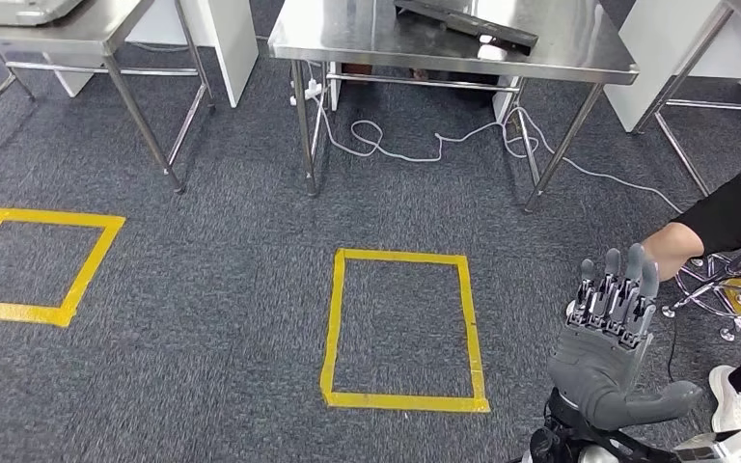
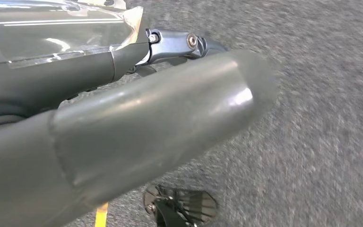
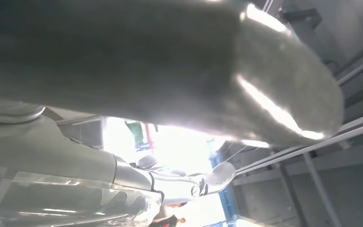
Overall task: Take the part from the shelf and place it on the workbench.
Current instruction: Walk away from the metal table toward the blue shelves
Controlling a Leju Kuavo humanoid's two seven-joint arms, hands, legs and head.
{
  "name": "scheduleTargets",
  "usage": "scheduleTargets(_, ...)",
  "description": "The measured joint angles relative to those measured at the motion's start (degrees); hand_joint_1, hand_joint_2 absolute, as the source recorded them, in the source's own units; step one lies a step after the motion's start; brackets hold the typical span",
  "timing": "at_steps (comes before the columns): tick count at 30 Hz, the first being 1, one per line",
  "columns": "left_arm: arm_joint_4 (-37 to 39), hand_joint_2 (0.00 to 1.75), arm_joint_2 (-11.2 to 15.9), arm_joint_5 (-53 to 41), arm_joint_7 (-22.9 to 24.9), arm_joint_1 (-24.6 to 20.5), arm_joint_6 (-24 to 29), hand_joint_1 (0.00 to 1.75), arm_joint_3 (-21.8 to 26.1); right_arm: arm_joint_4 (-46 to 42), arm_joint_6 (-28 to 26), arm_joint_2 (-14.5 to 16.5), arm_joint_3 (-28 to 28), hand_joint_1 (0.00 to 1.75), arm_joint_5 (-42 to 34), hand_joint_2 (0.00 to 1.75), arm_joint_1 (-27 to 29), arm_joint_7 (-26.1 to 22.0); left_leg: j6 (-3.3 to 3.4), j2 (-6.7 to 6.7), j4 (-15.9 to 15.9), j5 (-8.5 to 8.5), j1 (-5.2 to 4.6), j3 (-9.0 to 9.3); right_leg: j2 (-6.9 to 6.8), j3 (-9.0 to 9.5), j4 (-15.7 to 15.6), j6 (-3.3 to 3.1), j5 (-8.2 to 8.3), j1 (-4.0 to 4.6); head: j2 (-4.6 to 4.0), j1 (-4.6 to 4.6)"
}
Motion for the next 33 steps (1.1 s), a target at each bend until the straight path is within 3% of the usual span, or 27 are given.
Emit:
scheduleTargets(2, -0.03, 0.00, 0.06, -0.14, -0.18, 0.00, 0.00, 0.00, 0.01, 0.05, -0.41, -0.24, -0.01, 0.00, 0.17, 0.00, 0.08, -0.01, 0.46, 0.12, 0.00, 1.28, -0.06, -1.72, 0.14, -1.65, 6.66, -0.11, -4.69, -0.06, 0.00, 0.32)
scheduleTargets(3, -0.03, 0.00, 0.07, -0.28, -0.25, 0.02, 0.01, 0.00, 0.01, 0.08, -0.47, -0.35, -0.01, 0.00, 0.17, 0.00, 0.10, -0.01, 0.43, 0.21, 0.04, 1.96, -0.11, -2.56, 0.21, -2.08, 10.06, 0.29, -5.71, -0.05, 0.00, 0.38)
scheduleTargets(5, -0.03, 0.00, 0.06, -0.52, -0.30, 0.09, 0.04, 0.00, 0.01, 0.18, -0.45, -0.54, -0.01, 0.00, 0.16, 0.00, 0.16, -0.01, 0.23, 0.40, 0.10, 3.23, -0.19, -4.12, 0.31, -0.75, 12.53, 1.57, -4.27, -0.02, 0.00, 0.47)
scheduleTargets(6, -0.03, 0.00, 0.05, -0.61, -0.30, 0.13, 0.05, 0.00, 0.01, 0.22, -0.42, -0.62, -0.01, 0.00, 0.14, 0.00, 0.16, -0.01, 0.07, 0.46, 0.12, 3.81, -0.20, -4.70, 0.34, 1.49, 10.64, 2.01, -2.90, -0.02, 0.00, 0.48)
scheduleTargets(7, -0.03, 0.00, 0.04, -0.66, -0.31, 0.13, 0.07, 0.00, 0.01, 0.25, -0.36, -0.69, -0.01, 0.00, 0.10, 0.00, 0.14, -0.01, -0.14, 0.47, 0.13, 4.33, -0.21, -5.04, 0.35, 4.66, 6.77, 2.01, -2.26, -0.01, 0.00, 0.48)
scheduleTargets(9, -0.03, 0.00, 0.02, -0.76, -0.32, 0.11, 0.08, 0.00, 0.01, 0.25, -0.24, -0.79, 0.02, 0.00, 0.03, 0.00, 0.08, -0.01, -0.82, 0.44, 0.12, 5.26, -0.31, -5.24, 0.38, 11.07, -2.32, 0.85, -3.57, 0.52, 0.00, 0.46)
scheduleTargets(11, -0.03, 0.00, -0.01, -0.90, -0.35, 0.10, 0.11, 0.00, 0.01, 0.28, -0.14, -0.86, 0.05, 0.00, 0.00, 0.00, 0.06, -0.01, -1.65, 0.46, -0.08, 6.08, -0.41, -5.23, 0.38, 13.23, -6.50, -0.40, -5.06, 1.28, 0.00, 0.47)
scheduleTargets(13, -0.03, 0.00, 0.00, -1.00, -0.37, 0.12, 0.17, 0.00, 0.00, 0.32, -0.07, -0.93, 0.09, 0.00, -0.04, 0.00, 0.07, -0.01, -2.26, 0.44, -0.02, 6.20, -0.32, -5.45, 0.30, 12.56, -6.83, -1.36, -4.51, 1.02, 0.00, 0.48)
scheduleTargets(14, -0.03, 0.00, 0.01, -1.03, -0.37, 0.14, 0.21, 0.00, 0.00, 0.34, -0.06, -0.96, 0.13, 0.00, -0.06, 0.00, 0.08, -0.01, -2.41, 0.37, 0.86, 5.18, -0.24, -5.90, 0.24, 12.30, -6.94, -2.06, -4.08, 0.71, 0.00, 0.41)
scheduleTargets(15, -0.03, 0.00, 0.03, -1.03, -0.37, 0.18, 0.23, 0.00, -0.01, 0.38, -0.05, -0.97, 0.19, 0.00, -0.08, 0.00, 0.10, -0.01, -2.48, 0.26, 2.82, 3.32, -0.17, -6.69, 0.16, 12.00, -7.05, -2.74, -3.64, 0.42, 0.00, 0.32)
scheduleTargets(17, -0.03, 0.00, 0.04, -1.05, -0.37, 0.29, 0.25, 0.00, -0.01, 0.51, -0.04, -0.99, 0.29, 0.00, -0.07, 0.00, 0.15, -0.01, -2.60, 0.00, 9.83, -1.62, -0.11, -9.22, 0.01, 11.26, -7.02, -3.75, -2.97, 0.58, 0.00, 0.20)
scheduleTargets(18, -0.03, 0.00, 0.05, -1.06, -0.37, 0.35, 0.25, 0.00, -0.01, 0.61, -0.04, -1.00, 0.32, 0.00, -0.07, 0.00, 0.18, -0.01, -2.69, -0.10, 13.32, -3.21, -0.12, -10.27, -0.05, 10.89, -6.96, -3.92, -2.72, 0.79, 0.00, 0.17)
scheduleTargets(19, -0.03, 0.00, 0.05, -1.07, -0.37, 0.41, 0.25, 0.00, -0.01, 0.70, -0.04, -1.02, 0.34, 0.00, -0.07, 0.00, 0.20, -0.01, -2.77, -0.14, 15.34, -3.69, -0.12, -10.61, -0.09, 10.56, -6.85, -3.97, -2.51, 0.96, 0.00, 0.19)
scheduleTargets(20, -0.03, 0.00, 0.06, -1.07, -0.37, 0.46, 0.25, 0.00, -0.01, 0.78, -0.04, -1.05, 0.34, 0.00, -0.07, 0.00, 0.20, -0.01, -2.79, -0.14, 15.33, -3.14, -0.11, -9.95, -0.11, 10.37, -6.69, -3.94, -2.37, 1.05, 0.00, 0.17)
scheduleTargets(21, -0.03, 0.00, 0.07, -1.07, -0.37, 0.48, 0.26, 0.00, -0.01, 0.83, -0.04, -1.09, 0.34, 0.00, -0.07, 0.00, 0.21, -0.01, -2.76, -0.11, 12.76, -1.69, -0.10, -7.98, -0.11, 10.24, -6.39, -3.90, -2.31, 1.08, 0.00, 0.16)
scheduleTargets(24, -0.03, 0.00, 0.09, -1.07, -0.37, 0.43, 0.27, 0.00, -0.01, 0.86, -0.03, -1.17, 0.35, 0.00, -0.07, 0.00, 0.18, 0.00, -2.27, 0.04, 2.47, 1.50, -0.27, -1.58, -0.08, 9.30, -5.02, -3.43, -2.45, 1.37, 0.00, 0.20)
scheduleTargets(25, -0.03, 0.00, 0.09, -1.07, -0.37, 0.43, 0.27, 0.00, -0.01, 0.87, -0.03, -1.18, 0.36, 0.00, -0.07, 0.00, 0.16, 0.00, -2.00, 0.06, 1.21, 1.51, -0.43, -1.00, -0.08, 8.98, -4.72, -3.12, -2.45, 1.53, 0.00, 0.21)
scheduleTargets(29, -0.03, 0.00, -0.01, -1.07, -0.39, 0.44, 0.27, 0.00, -0.01, 0.85, -0.01, -1.25, 0.38, 0.00, -0.08, 0.00, 0.12, -0.01, -0.42, 0.08, 0.07, 2.13, -0.41, -1.46, 0.06, 7.89, -3.53, -1.89, -2.82, 1.81, 0.00, 0.41)
scheduleTargets(31, -0.03, 0.00, -0.04, -1.07, -0.39, 0.41, 0.32, 0.00, -0.01, 0.84, -0.01, -1.30, 0.37, 0.00, -0.08, 0.00, 0.13, -0.01, 0.33, 0.17, -0.36, 2.69, -0.20, -1.73, 0.29, 5.37, 1.42, -1.83, -5.38, 1.42, 0.00, 0.67)
scheduleTargets(33, -0.03, 0.00, 0.00, -1.07, -0.39, 0.40, 0.38, 0.00, -0.01, 0.87, -0.01, -1.37, 0.37, 0.00, -0.07, 0.00, 0.21, -0.01, 0.50, 0.27, -0.37, 3.02, -0.20, -2.23, 0.40, 1.80, 8.99, -1.62, -8.35, 0.93, 0.00, 0.89)
